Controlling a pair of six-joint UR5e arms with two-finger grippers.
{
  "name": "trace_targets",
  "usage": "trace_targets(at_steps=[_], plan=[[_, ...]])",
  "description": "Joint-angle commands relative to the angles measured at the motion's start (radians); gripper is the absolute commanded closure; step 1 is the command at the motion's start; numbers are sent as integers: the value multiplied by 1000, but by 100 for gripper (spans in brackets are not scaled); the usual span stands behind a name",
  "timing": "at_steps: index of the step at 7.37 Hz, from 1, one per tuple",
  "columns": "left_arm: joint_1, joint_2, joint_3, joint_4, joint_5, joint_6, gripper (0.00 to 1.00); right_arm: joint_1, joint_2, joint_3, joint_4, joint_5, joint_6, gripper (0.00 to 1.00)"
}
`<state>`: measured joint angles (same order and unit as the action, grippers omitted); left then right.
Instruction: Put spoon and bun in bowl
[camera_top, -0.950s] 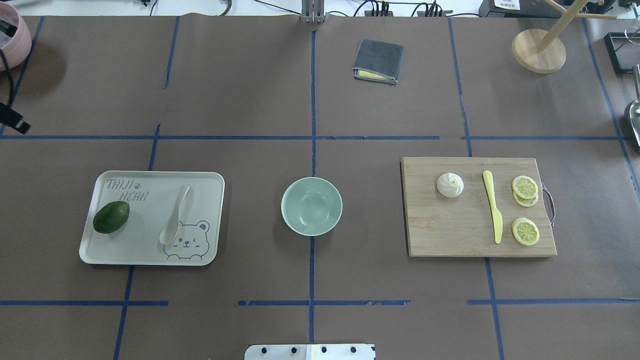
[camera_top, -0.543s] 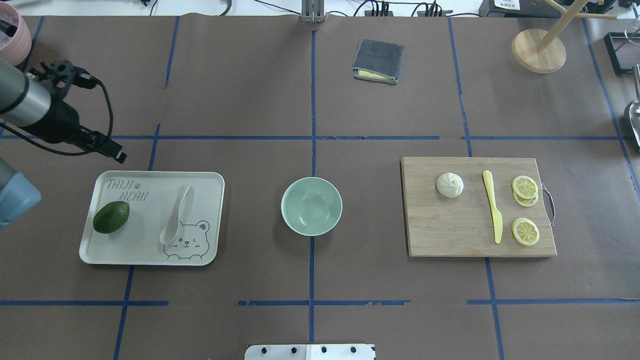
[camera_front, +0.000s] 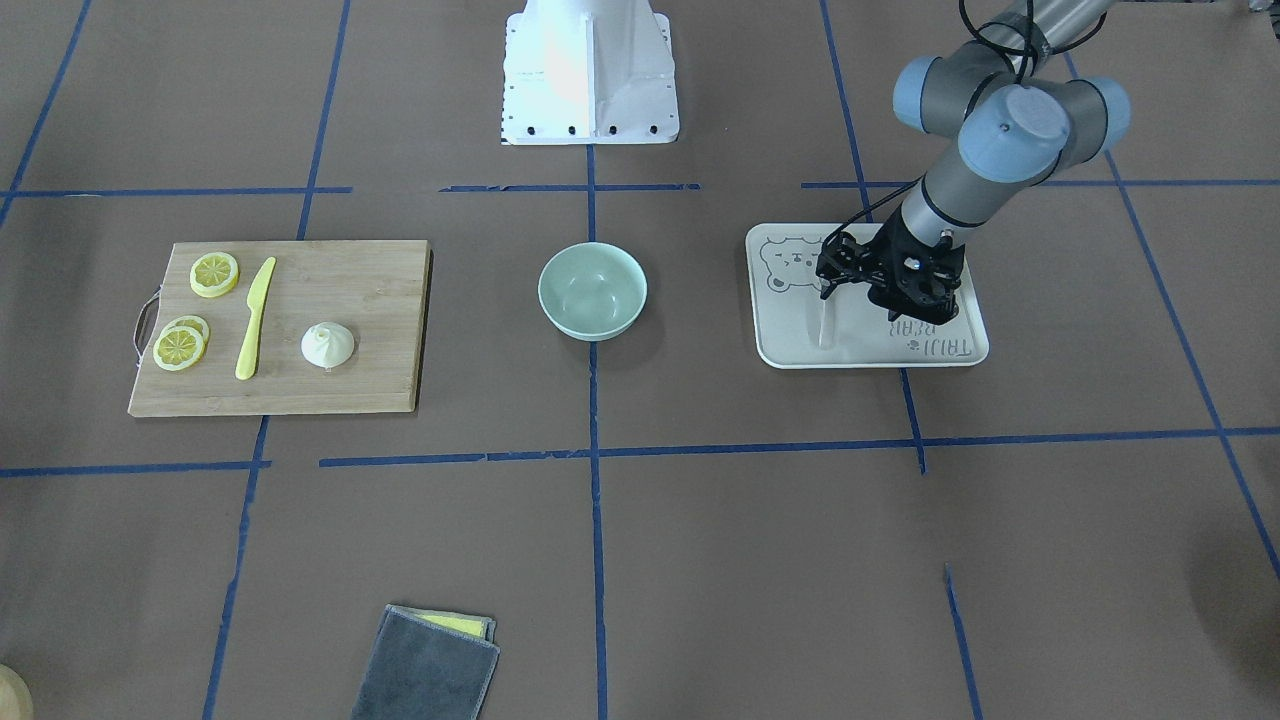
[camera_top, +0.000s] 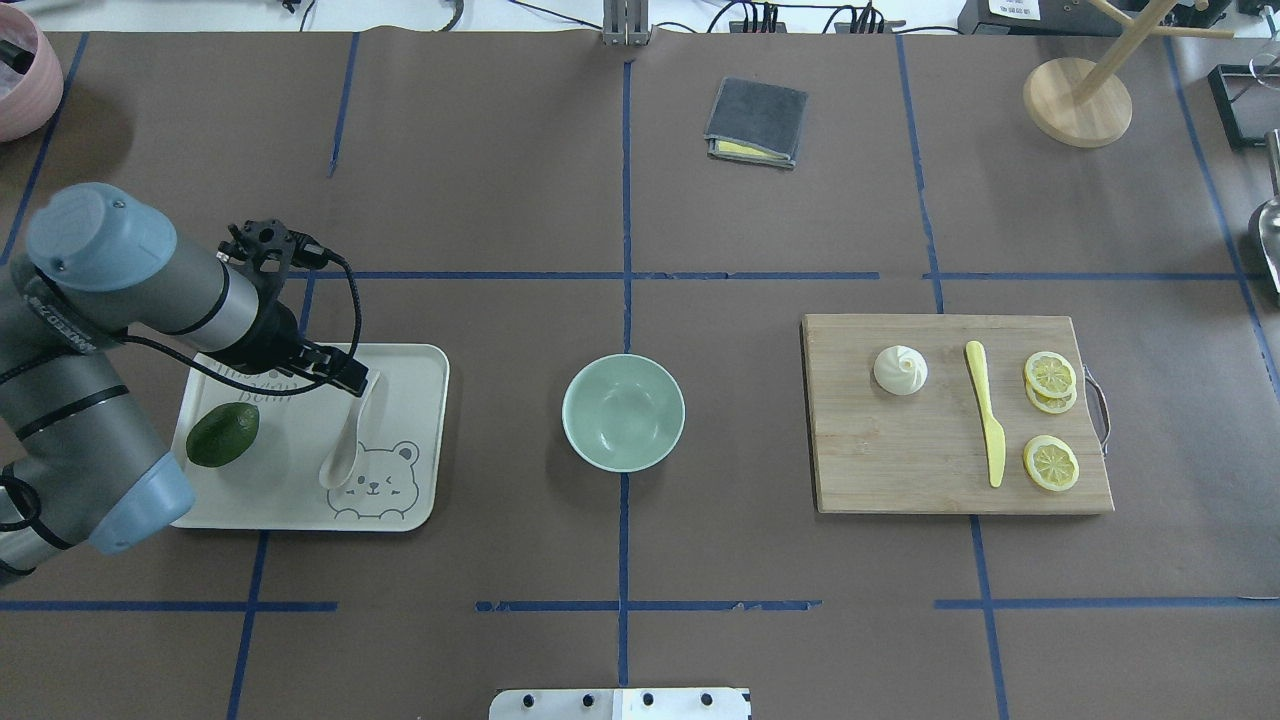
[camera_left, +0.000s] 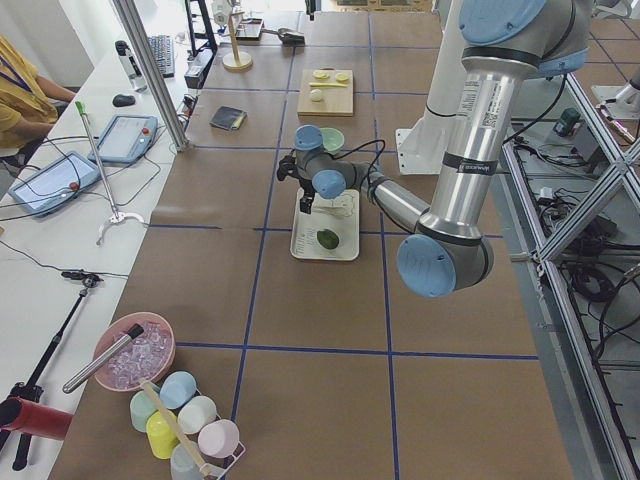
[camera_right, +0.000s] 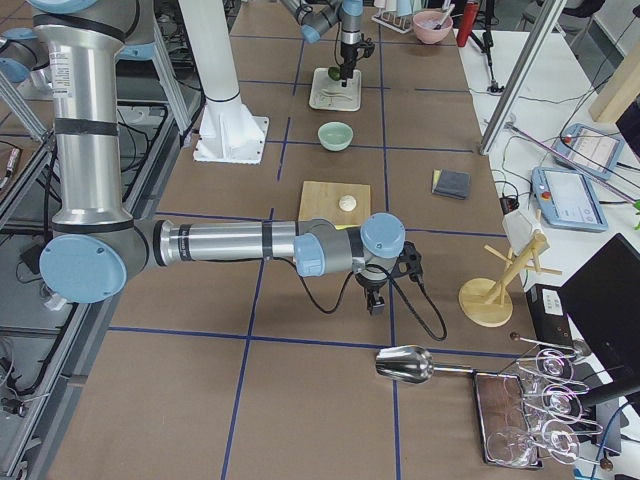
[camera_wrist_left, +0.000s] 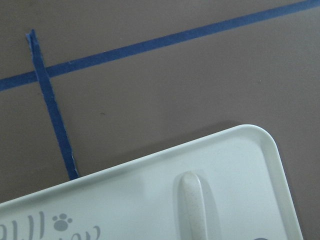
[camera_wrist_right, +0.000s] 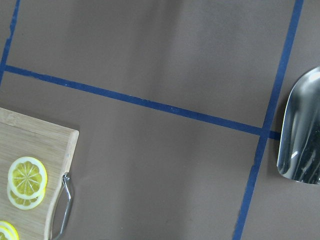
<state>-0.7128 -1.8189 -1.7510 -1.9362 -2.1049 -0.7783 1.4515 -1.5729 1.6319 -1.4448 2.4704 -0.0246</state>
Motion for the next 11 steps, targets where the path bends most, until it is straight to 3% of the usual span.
trace_targets(at_steps=[1,4,7,9,11], plan=[[33,-25,39,0,17,-6,8,-2,1,2,3,1,0,0],[52,-28,45,0,19,-6,18,-6,1,0,3,-1,0,0],[55,-34,59,0,19,-6,34,-6,-1,-9,0,-1,0,0],[56,-33,61,2,20,-6,61,-6,-1,-9,0,1,0,0],[56,-34,58,3,17,-12,100,-6,-2,-9,0,2,0,0]])
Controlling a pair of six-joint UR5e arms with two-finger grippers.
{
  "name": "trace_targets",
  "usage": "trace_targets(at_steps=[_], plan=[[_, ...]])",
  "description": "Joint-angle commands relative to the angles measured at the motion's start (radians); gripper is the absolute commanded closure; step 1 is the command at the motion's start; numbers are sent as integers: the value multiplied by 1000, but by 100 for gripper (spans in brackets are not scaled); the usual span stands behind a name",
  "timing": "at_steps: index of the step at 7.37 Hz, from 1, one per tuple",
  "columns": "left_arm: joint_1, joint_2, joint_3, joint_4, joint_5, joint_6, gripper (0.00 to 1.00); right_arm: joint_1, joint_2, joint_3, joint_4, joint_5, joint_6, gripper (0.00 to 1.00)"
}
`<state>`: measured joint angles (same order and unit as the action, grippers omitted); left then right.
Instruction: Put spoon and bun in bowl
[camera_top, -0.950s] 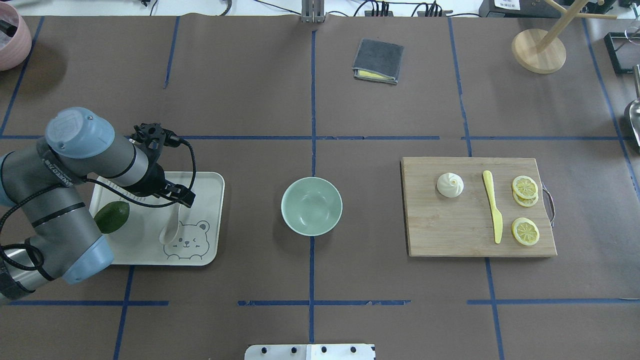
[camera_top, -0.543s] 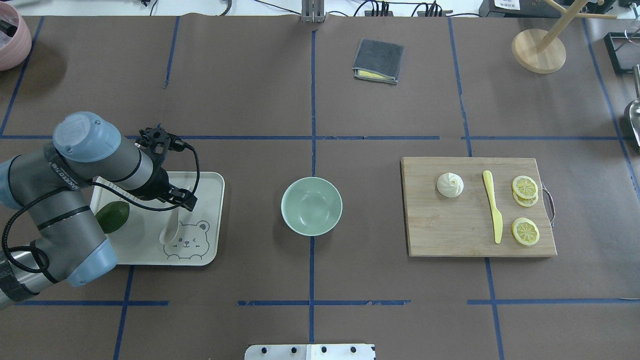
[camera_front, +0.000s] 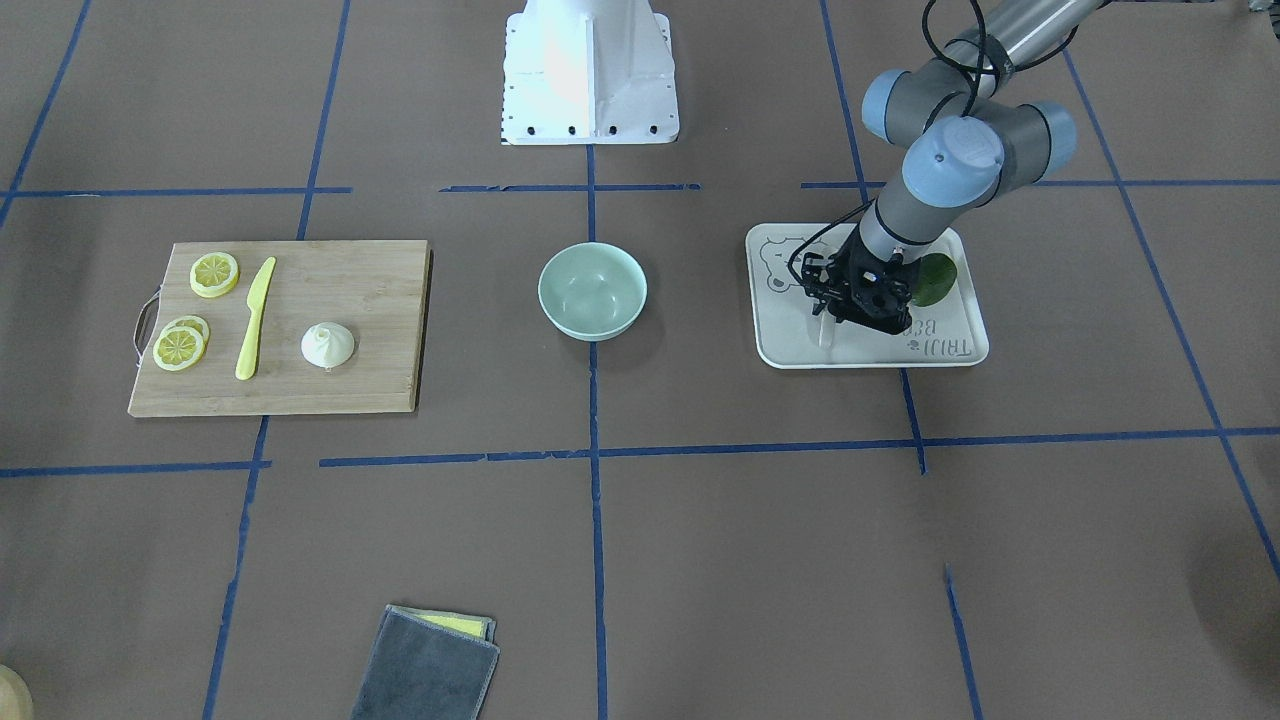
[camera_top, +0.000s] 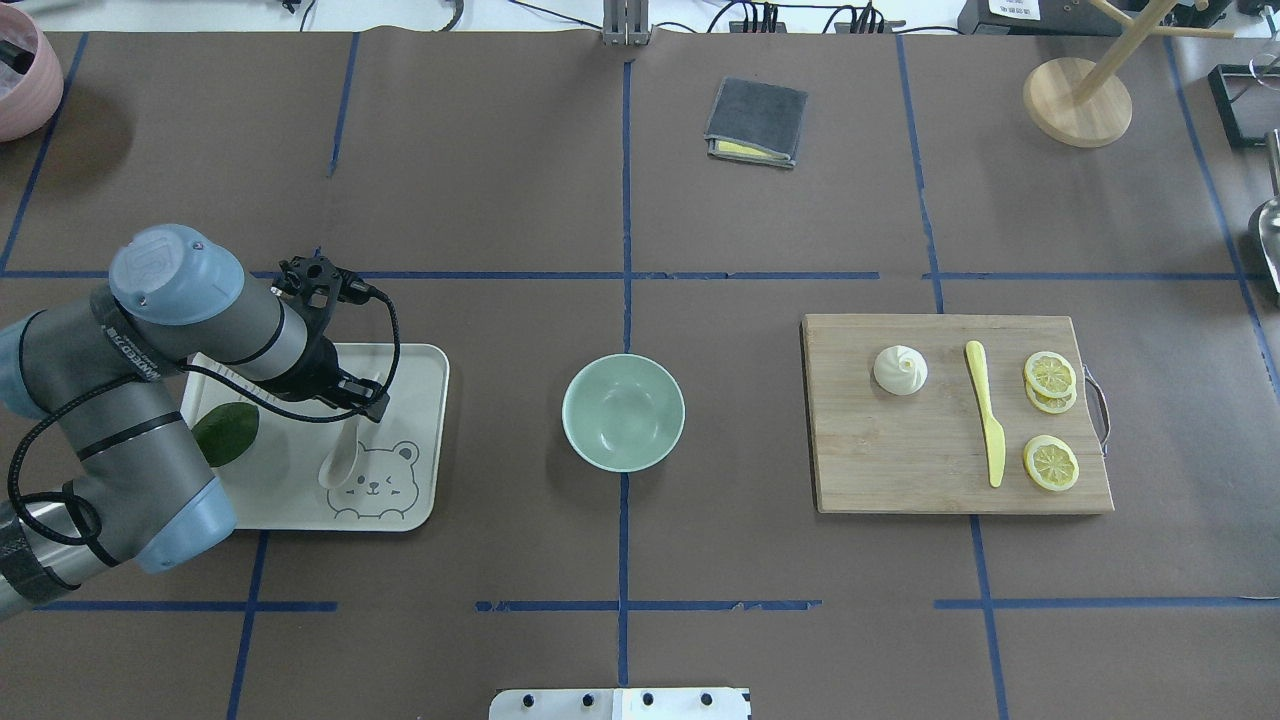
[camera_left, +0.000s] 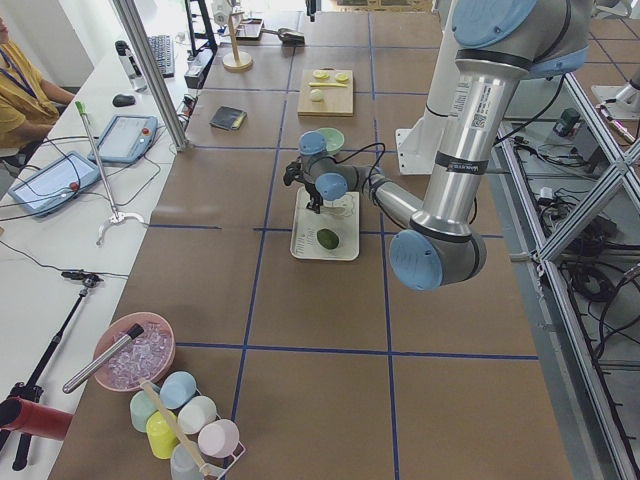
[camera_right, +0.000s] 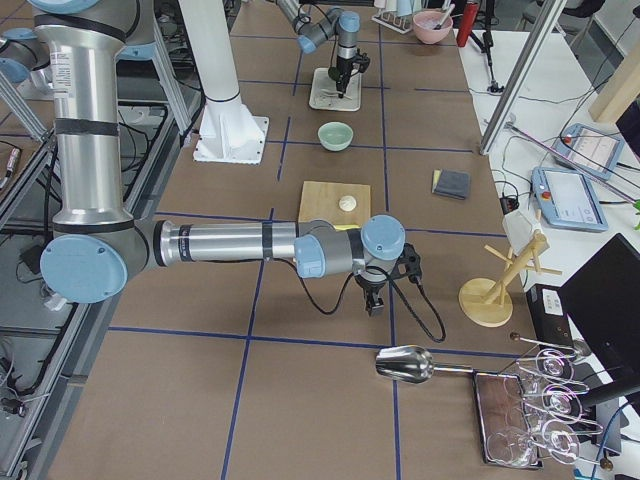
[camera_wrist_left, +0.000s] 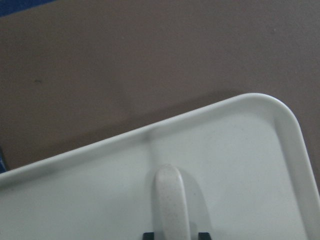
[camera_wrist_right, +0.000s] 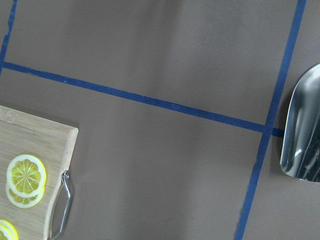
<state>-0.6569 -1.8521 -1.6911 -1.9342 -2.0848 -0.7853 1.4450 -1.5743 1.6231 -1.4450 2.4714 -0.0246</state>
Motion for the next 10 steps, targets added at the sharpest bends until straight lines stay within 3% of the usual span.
trace_targets(at_steps=[1,3,5,7,8,10], plan=[[-1,-3,-18,3,-1,-14,100,0,0,0,0,6,0,0],[-1,-94,-38,7,-5,-70,100,0,-1,11,2,9,0,0],[34,-238,-18,0,2,-333,100,0,0,12,8,15,-1,0],[100,-367,10,-5,138,-430,100,0,2,11,9,53,-2,0],[105,-427,68,-6,162,-455,100,-6,2,11,9,54,-3,0],[132,-444,125,-76,218,-500,100,-11,2,8,15,55,-3,0]])
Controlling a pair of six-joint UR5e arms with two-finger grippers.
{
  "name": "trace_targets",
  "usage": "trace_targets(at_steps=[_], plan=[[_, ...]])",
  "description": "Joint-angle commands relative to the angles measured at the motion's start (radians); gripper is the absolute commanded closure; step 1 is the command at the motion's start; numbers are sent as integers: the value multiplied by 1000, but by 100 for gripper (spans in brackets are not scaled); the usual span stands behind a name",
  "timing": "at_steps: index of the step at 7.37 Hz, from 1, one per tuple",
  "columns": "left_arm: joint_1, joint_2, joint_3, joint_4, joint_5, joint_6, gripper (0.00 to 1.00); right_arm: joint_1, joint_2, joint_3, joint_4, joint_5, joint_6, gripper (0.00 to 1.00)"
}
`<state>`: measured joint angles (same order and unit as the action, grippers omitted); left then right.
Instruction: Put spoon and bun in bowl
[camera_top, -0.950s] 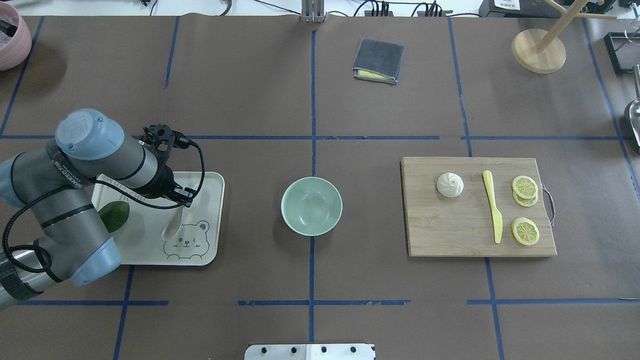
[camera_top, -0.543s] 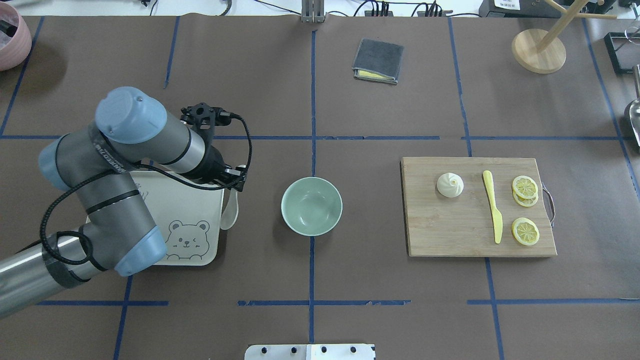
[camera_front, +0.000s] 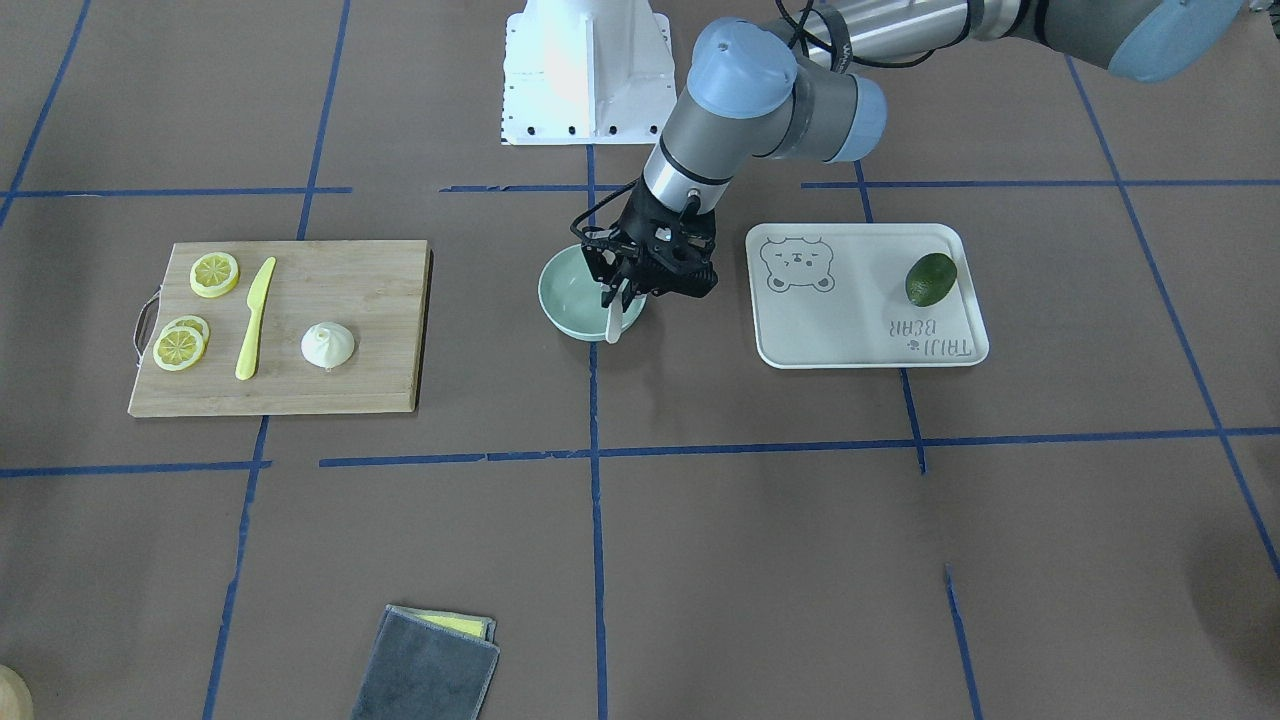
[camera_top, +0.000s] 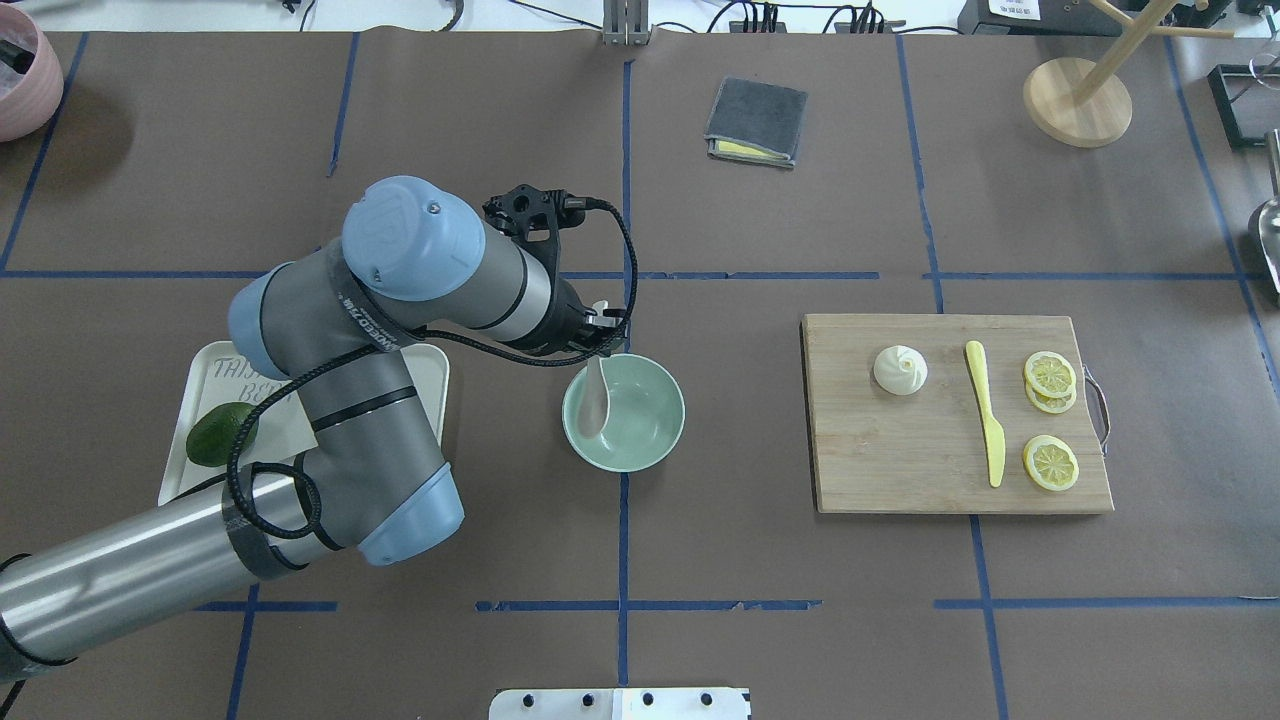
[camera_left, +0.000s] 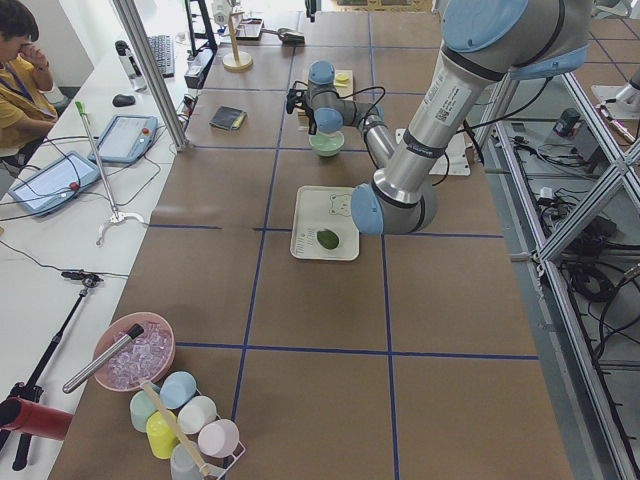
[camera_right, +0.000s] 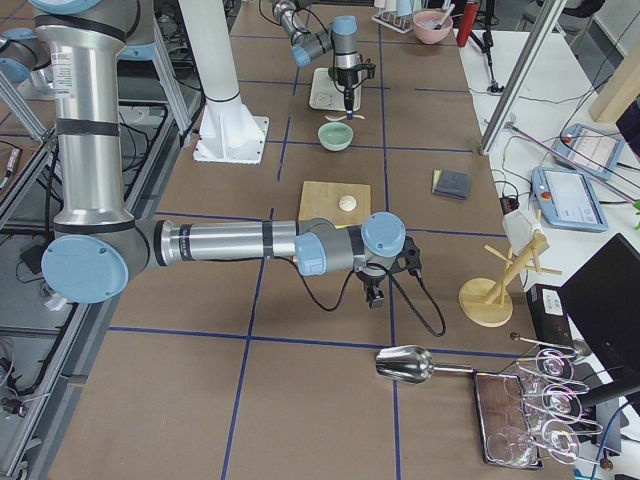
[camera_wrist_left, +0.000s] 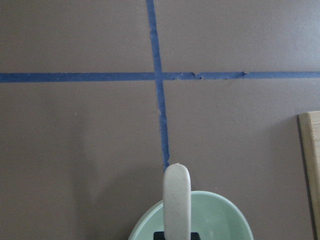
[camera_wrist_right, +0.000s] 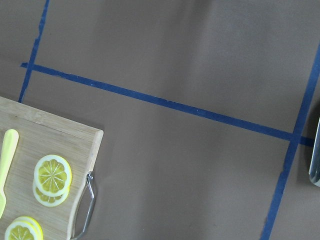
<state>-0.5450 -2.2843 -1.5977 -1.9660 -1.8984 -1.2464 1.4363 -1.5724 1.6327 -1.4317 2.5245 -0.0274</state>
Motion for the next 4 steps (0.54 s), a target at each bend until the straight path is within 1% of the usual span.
trace_targets(at_steps=[1,2,3,4], plan=[[34,-9,38,-48,68,-48,100,-2,0,-4,2,2,0,0],[57,-4,36,-47,94,-50,78,-2,0,-5,2,2,0,0],[62,3,36,-48,96,-50,34,-2,0,-4,4,3,0,0],[63,6,36,-47,97,-47,0,-5,3,-1,4,3,1,0]])
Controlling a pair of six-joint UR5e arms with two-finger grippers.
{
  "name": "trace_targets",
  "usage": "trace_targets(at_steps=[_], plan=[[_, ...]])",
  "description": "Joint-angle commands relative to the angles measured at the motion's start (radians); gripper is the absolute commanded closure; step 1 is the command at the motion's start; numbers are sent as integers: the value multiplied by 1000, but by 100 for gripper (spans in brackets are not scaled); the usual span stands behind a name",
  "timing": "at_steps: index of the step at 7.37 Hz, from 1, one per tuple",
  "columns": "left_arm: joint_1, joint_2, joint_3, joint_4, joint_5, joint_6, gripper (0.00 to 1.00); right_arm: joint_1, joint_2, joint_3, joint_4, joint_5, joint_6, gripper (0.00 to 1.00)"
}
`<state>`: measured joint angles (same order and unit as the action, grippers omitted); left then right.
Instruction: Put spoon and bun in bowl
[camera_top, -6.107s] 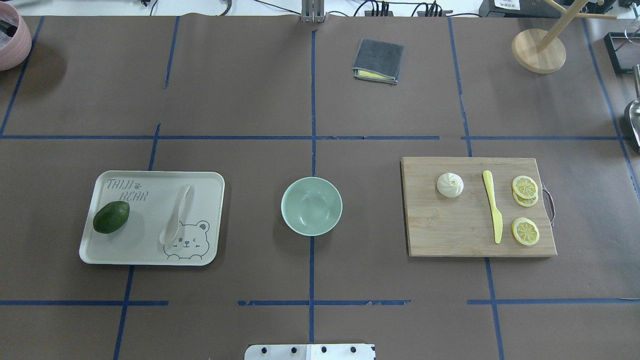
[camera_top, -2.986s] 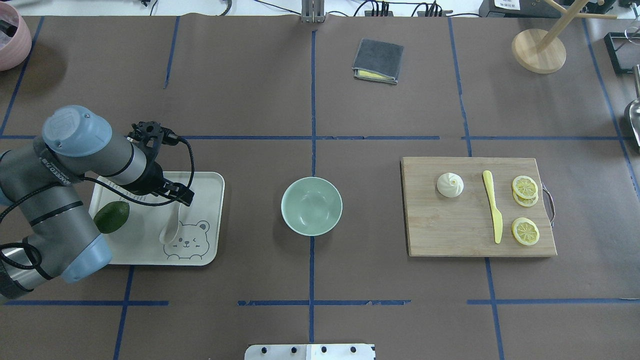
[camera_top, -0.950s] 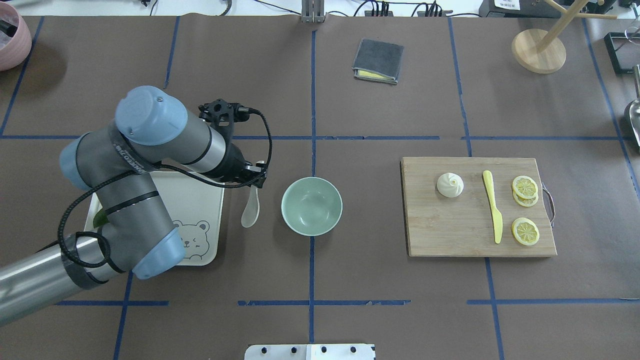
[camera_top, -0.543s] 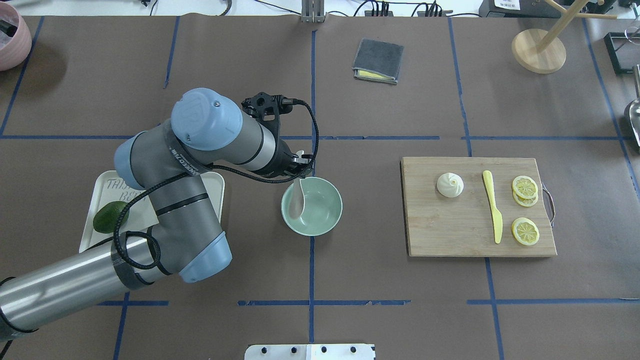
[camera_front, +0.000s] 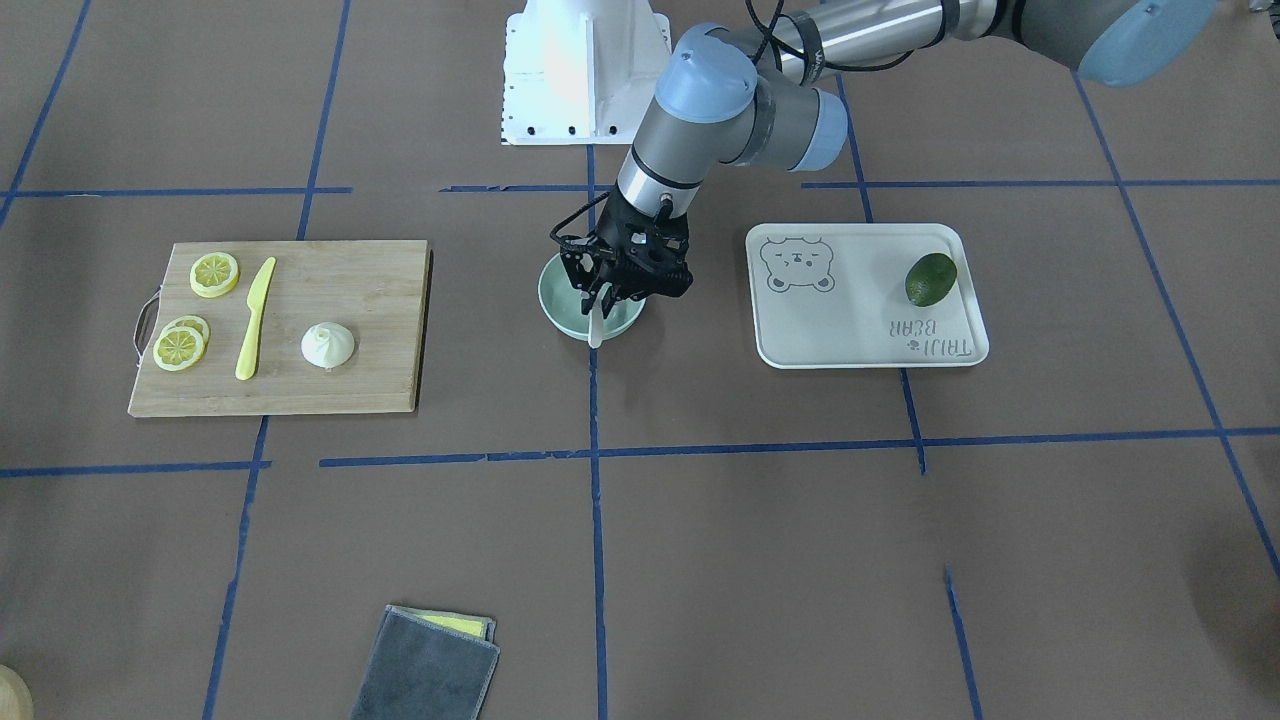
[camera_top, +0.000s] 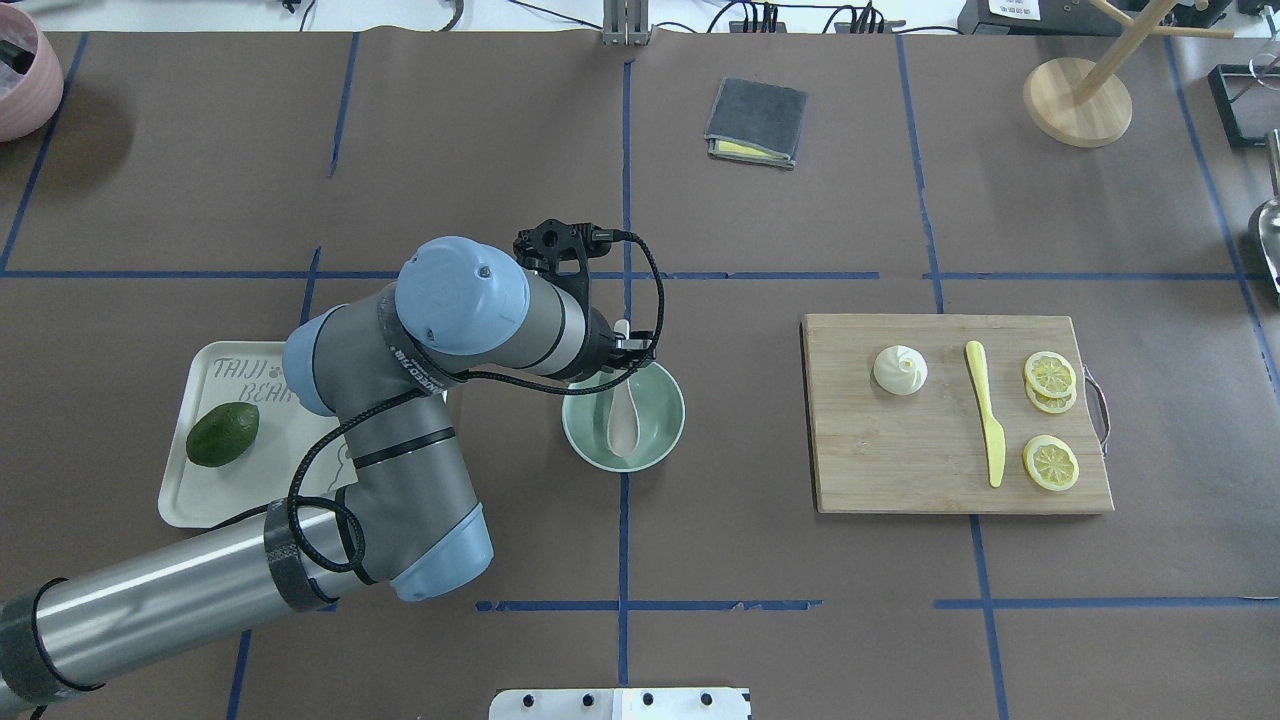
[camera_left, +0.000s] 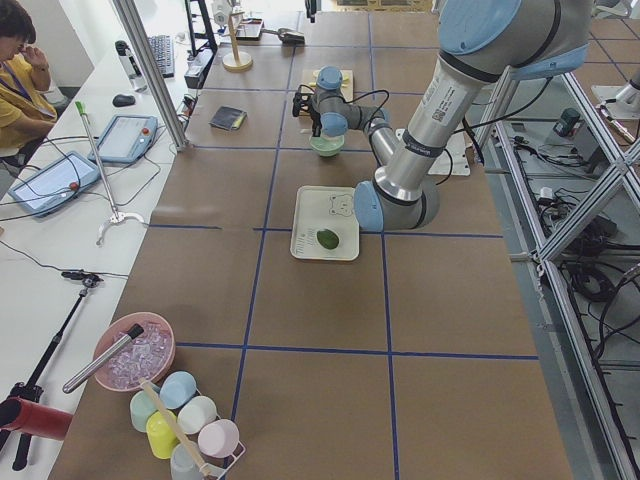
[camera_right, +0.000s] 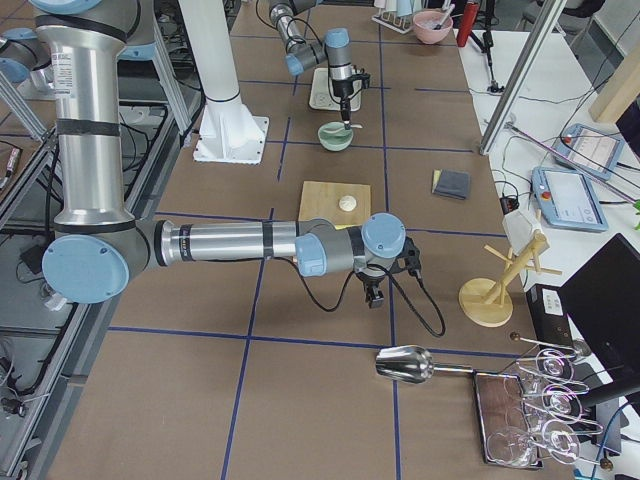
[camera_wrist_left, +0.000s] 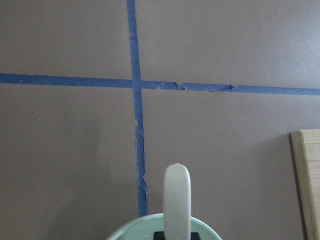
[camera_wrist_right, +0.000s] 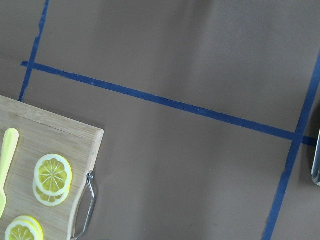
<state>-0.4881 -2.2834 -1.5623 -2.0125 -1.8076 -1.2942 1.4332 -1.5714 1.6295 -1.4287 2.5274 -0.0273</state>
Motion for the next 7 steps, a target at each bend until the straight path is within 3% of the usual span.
trace_targets(at_steps=[1,3,4,5,7], plan=[[3,8,-8,6,5,3,0,-17,10,6,10,25,30,0],[-45,56,-16,1,-5,10,0,-144,19,35,234,11,395,0],[-76,94,-45,4,-7,12,0,-248,52,35,389,-66,648,0],[-131,164,-109,14,-37,104,0,-352,94,42,471,-155,870,0],[-255,292,-209,55,-178,249,0,-515,142,84,479,-295,1053,0]])
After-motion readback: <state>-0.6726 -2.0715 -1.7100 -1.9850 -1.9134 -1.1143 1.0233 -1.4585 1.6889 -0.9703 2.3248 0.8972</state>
